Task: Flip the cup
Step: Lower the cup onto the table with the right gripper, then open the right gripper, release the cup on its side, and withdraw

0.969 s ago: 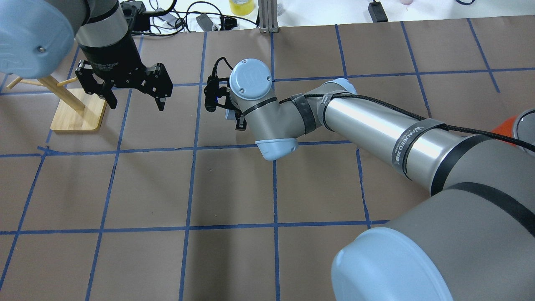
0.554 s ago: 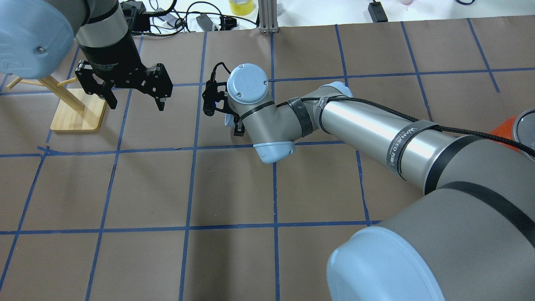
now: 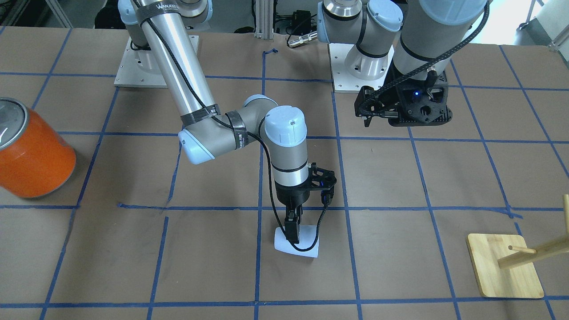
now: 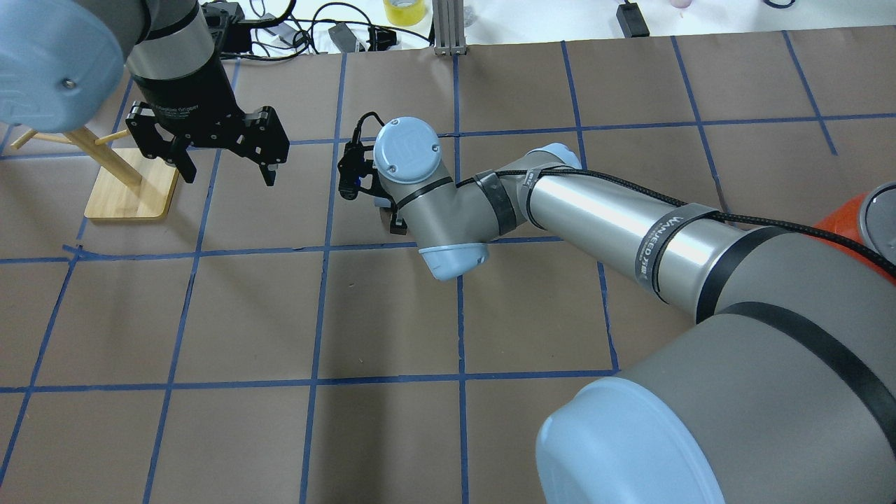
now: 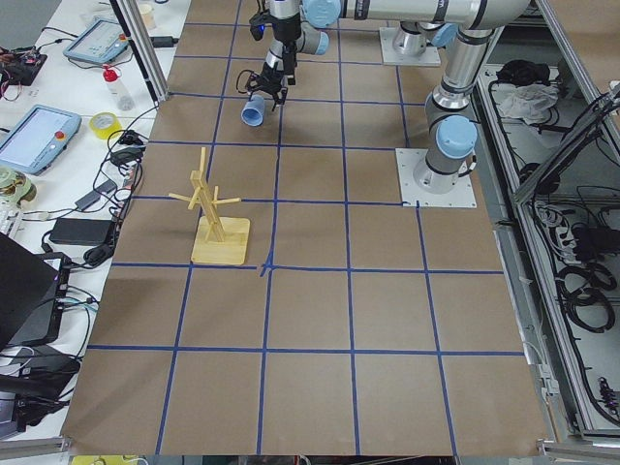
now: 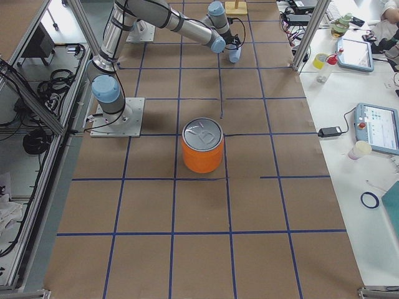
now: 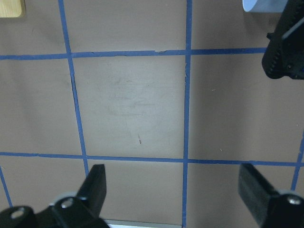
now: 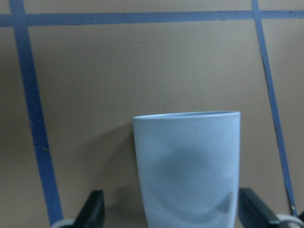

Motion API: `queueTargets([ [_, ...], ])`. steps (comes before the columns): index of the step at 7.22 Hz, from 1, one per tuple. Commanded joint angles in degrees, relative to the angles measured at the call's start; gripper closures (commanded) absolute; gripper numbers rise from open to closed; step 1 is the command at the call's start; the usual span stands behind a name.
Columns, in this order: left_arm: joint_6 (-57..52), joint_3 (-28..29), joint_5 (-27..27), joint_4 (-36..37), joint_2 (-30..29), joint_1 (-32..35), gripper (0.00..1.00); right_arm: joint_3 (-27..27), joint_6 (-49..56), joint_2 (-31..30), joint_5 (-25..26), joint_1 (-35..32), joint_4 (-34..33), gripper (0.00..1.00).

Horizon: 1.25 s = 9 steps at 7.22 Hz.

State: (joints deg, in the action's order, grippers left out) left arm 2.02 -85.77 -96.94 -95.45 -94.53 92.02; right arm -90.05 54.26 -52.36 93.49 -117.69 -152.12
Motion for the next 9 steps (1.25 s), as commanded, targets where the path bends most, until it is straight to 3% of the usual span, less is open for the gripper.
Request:
queueTargets([
  [1, 0.00, -0.01, 0.00, 0.00, 0.05, 0.00, 0.00, 1.18, -0.64, -2.47, 1.61, 0.53, 0.15, 0.00],
  [7, 0.00, -0.01, 0.00, 0.09, -0.04, 0.00, 0.00, 1.28, -16.69, -13.18, 1.43, 9.83, 8.48, 0.00],
  [9, 0.09, -0.01, 0.00, 0.09, -0.04, 0.00, 0.00, 1.28, -27.58, -20.55, 1.35, 16.40, 21.63, 0.00],
])
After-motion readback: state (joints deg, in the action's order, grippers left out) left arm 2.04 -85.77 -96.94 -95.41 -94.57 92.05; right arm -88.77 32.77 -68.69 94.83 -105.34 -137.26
